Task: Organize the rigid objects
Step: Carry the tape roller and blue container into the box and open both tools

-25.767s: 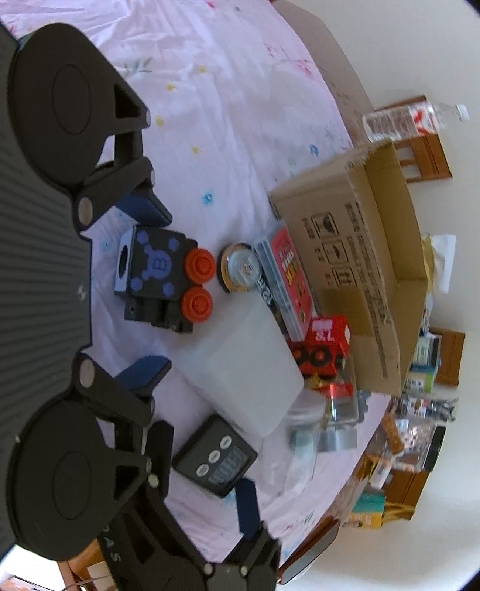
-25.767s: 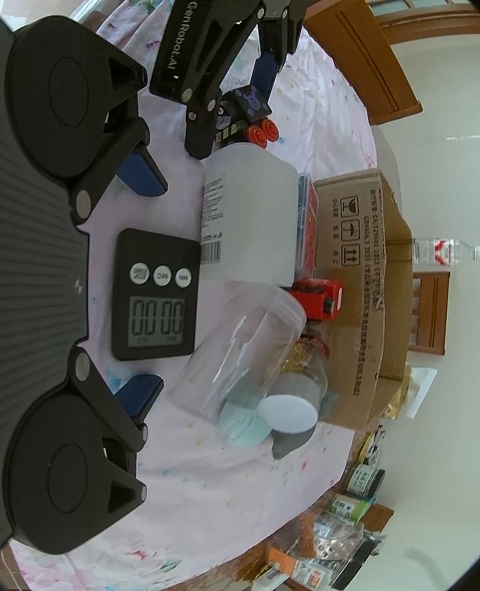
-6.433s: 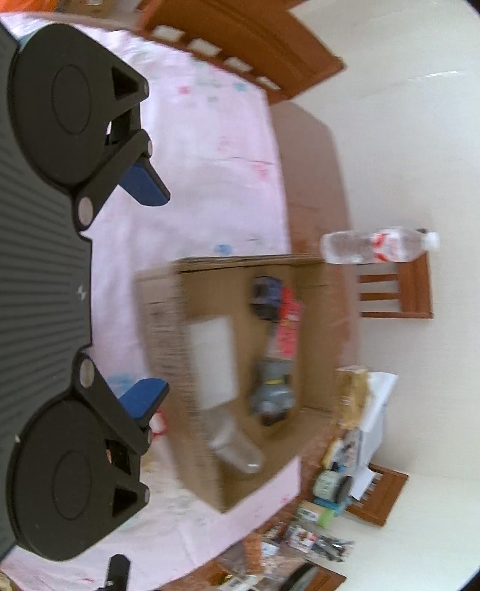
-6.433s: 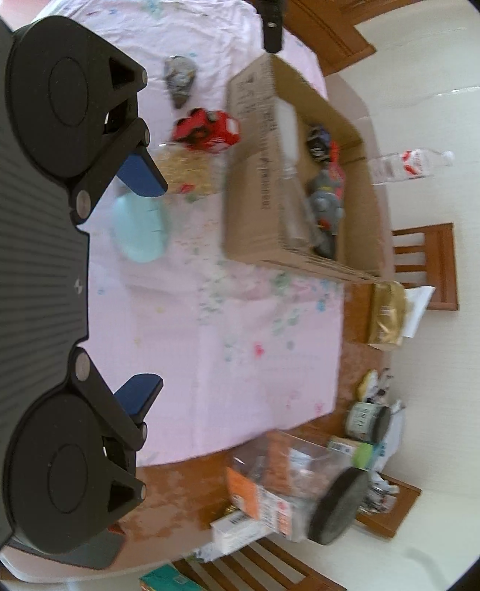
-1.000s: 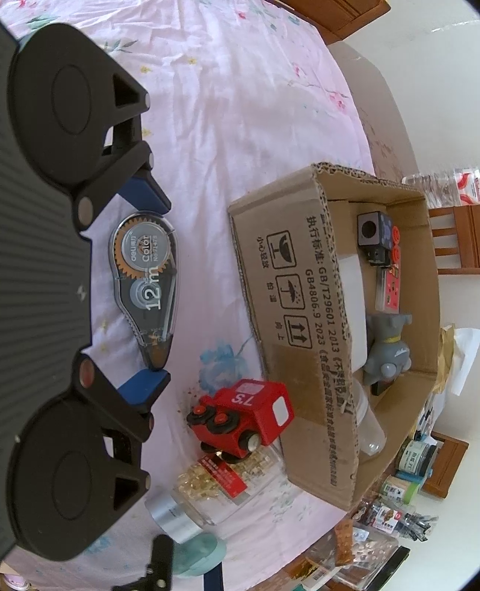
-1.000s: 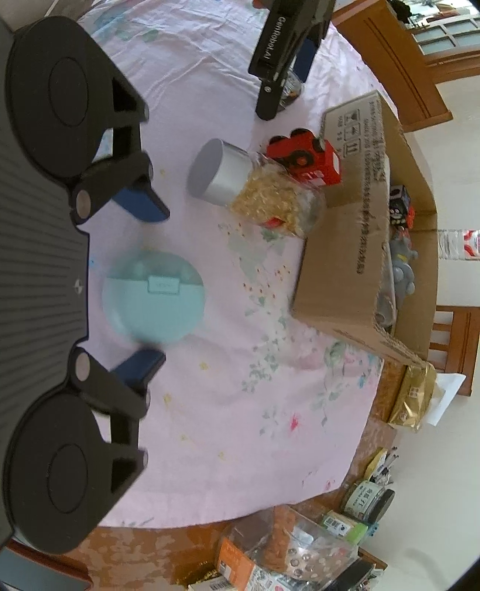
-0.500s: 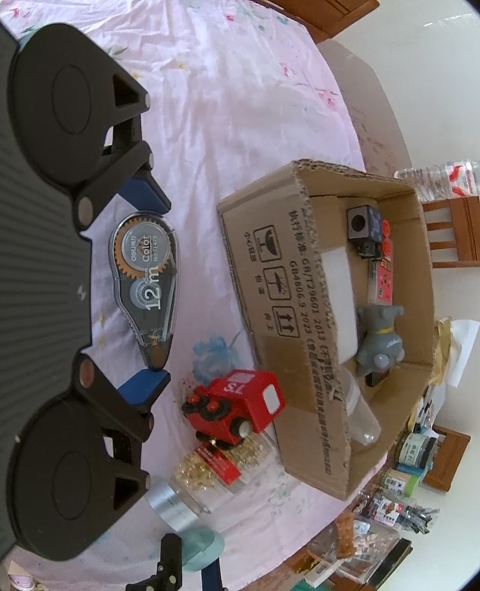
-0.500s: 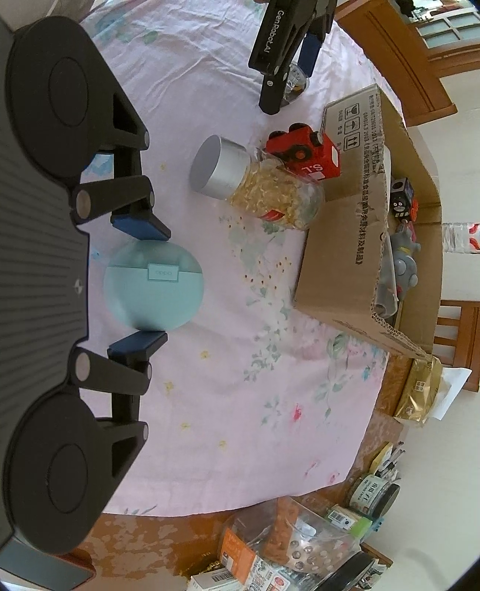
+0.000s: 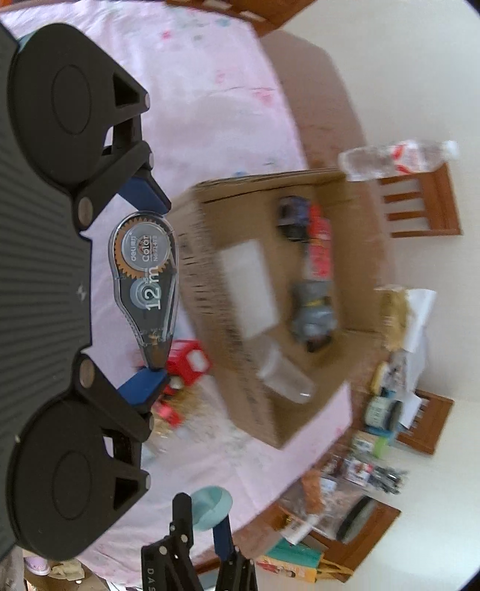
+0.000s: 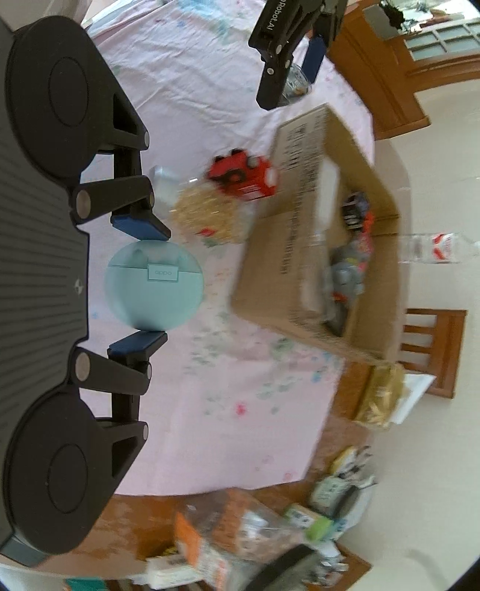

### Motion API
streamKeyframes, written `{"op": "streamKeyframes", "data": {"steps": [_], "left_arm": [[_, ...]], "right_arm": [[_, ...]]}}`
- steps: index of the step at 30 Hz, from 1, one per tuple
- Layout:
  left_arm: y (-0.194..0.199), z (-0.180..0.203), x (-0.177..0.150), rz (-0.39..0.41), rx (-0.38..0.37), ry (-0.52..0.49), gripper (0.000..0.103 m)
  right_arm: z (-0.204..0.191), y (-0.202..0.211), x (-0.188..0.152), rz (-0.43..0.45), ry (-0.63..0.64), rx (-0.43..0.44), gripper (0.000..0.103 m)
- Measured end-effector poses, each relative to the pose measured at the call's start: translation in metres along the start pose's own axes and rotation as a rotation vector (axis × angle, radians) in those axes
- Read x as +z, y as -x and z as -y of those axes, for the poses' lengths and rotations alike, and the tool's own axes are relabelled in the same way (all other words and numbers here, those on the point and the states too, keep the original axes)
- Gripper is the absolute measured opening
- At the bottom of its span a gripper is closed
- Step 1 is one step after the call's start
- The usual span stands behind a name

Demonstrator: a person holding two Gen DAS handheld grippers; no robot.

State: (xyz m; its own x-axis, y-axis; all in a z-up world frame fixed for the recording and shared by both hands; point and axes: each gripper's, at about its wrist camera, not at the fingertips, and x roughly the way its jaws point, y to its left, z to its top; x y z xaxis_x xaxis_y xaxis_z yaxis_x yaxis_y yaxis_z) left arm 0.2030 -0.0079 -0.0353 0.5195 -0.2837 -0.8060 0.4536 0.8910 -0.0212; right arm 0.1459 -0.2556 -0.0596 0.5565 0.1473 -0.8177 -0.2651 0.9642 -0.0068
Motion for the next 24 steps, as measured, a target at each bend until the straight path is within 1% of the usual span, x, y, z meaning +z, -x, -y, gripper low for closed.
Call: {"op": "streamKeyframes", "data": {"steps": [3, 5, 8, 12, 15, 18, 20, 22, 24], "left_arm": [[0.005, -0.006, 0.019, 0.054, -0.003, -0.011, 0.09], [0.003, -0.009, 0.031, 0.076, 0.004, -0.013, 0.09], [-0.008, -0.016, 0.048, 0.101, 0.021, -0.015, 0.09], [-0.034, -0.025, 0.067, 0.108, 0.035, 0.012, 0.09], [-0.052, -0.03, 0.074, 0.11, 0.051, 0.038, 0.09], [-0.065, -0.036, 0.077, 0.131, 0.062, 0.074, 0.09], [-0.067, -0.04, 0.076, 0.142, 0.063, 0.098, 0.095], [-0.063, -0.042, 0.073, 0.164, 0.069, 0.101, 0.096], [-0.056, -0.045, 0.067, 0.166, 0.066, 0.103, 0.098]], "right_arm": [[-0.001, 0.006, 0.016, 0.035, 0.014, 0.005, 0.058], [-0.003, 0.008, 0.027, 0.053, 0.024, 0.007, 0.058], [-0.005, 0.009, 0.043, 0.081, 0.038, 0.011, 0.058], [-0.01, 0.006, 0.06, 0.1, 0.054, 0.006, 0.058], [-0.012, 0.002, 0.069, 0.106, 0.055, 0.003, 0.058], [-0.016, -0.001, 0.077, 0.111, 0.055, 0.003, 0.058], [-0.018, -0.003, 0.081, 0.112, 0.061, -0.001, 0.058], [-0.022, -0.005, 0.085, 0.109, 0.072, 0.001, 0.058], [-0.025, -0.006, 0.09, 0.108, 0.085, 0.004, 0.058]]}}
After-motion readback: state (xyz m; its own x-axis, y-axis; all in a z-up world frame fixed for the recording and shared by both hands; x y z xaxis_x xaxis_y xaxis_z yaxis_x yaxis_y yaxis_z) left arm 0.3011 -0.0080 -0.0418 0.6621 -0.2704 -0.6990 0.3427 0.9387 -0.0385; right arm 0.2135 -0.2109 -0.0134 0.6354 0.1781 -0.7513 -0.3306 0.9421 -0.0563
